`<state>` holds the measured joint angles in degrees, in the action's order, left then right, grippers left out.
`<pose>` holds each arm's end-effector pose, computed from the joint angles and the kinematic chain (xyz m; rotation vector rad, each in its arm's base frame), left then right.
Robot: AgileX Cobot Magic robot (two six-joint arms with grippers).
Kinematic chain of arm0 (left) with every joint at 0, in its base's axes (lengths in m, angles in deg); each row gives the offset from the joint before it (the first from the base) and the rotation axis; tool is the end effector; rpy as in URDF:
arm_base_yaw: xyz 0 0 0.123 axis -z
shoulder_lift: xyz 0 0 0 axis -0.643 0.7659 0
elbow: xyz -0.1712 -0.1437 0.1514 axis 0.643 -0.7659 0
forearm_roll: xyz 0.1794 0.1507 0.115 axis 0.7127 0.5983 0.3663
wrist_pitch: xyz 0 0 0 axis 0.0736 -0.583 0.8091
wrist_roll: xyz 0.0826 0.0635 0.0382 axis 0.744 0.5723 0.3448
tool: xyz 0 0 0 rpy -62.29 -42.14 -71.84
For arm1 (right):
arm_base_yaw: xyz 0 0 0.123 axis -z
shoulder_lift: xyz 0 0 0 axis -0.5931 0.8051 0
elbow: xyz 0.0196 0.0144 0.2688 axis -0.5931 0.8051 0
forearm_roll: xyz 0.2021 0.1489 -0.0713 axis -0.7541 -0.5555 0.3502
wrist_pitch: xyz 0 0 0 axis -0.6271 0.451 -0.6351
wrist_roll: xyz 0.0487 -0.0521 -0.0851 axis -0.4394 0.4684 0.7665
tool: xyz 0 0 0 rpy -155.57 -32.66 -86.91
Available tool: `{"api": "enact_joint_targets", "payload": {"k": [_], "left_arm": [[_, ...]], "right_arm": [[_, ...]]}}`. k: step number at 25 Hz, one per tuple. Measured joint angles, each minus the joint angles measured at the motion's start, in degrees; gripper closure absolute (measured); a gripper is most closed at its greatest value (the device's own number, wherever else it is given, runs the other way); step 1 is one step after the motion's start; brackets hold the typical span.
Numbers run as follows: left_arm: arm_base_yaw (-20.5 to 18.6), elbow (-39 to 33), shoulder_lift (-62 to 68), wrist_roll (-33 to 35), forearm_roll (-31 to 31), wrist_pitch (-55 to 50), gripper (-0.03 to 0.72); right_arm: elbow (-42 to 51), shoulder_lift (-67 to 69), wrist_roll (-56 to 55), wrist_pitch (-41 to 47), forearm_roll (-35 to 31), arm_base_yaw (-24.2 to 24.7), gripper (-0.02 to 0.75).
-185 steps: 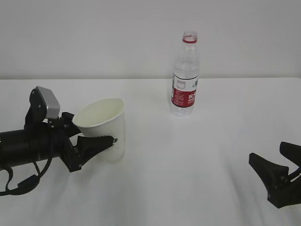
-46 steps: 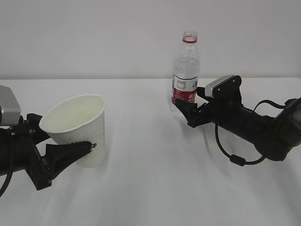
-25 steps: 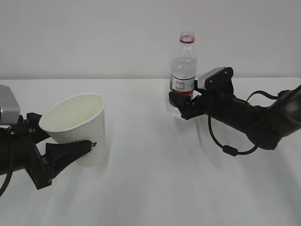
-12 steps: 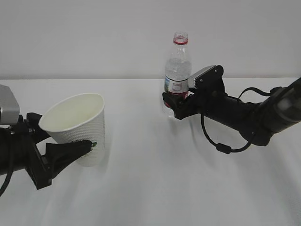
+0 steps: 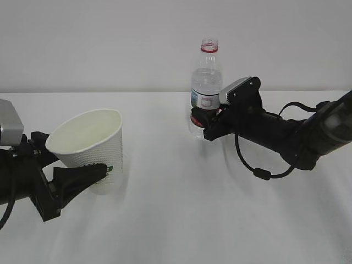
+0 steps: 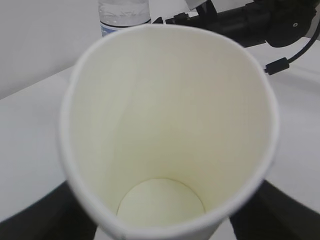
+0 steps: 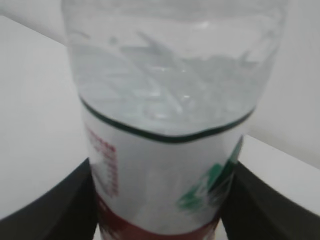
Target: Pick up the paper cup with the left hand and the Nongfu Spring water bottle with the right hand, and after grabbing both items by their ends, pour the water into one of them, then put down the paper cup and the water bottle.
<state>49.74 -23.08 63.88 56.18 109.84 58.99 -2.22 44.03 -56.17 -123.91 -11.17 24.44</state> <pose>0.2296 -0.1104 0.1314 0.8062 1.7215 -0.6217 0.4227 0.1372 0.0561 -0.6753 1.6602 0.3849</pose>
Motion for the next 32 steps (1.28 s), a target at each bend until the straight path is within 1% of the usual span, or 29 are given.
{"api": "enact_joint_targets", "payload": {"k": [4, 10, 16, 20, 28, 32], "left_arm": [[0.0, 0.0, 0.0, 0.0, 0.0, 0.0, 0.153], [0.0, 0.0, 0.0, 0.0, 0.0, 0.0, 0.153], [0.0, 0.0, 0.0, 0.0, 0.0, 0.0, 0.154], [0.0, 0.0, 0.0, 0.0, 0.0, 0.0, 0.154], [0.0, 0.0, 0.0, 0.0, 0.2, 1.3, 0.154], [0.0, 0.0, 0.0, 0.0, 1.2, 1.7, 0.154]], "right_arm": [[0.0, 0.0, -0.1, -0.5, 2.7, 0.0, 0.246], [0.0, 0.0, -0.3, -0.7, 4.7, 0.0, 0.250], [1.0, -2.2, -0.4, 2.1, 6.7, 0.0, 0.252], [3.2, -4.1, -0.6, 2.8, 7.3, 0.0, 0.253], [9.6, -7.4, -1.5, 1.1, 7.3, 0.0, 0.253], [12.7, -10.8, -1.7, 1.1, 6.2, 0.0, 0.253]]}}
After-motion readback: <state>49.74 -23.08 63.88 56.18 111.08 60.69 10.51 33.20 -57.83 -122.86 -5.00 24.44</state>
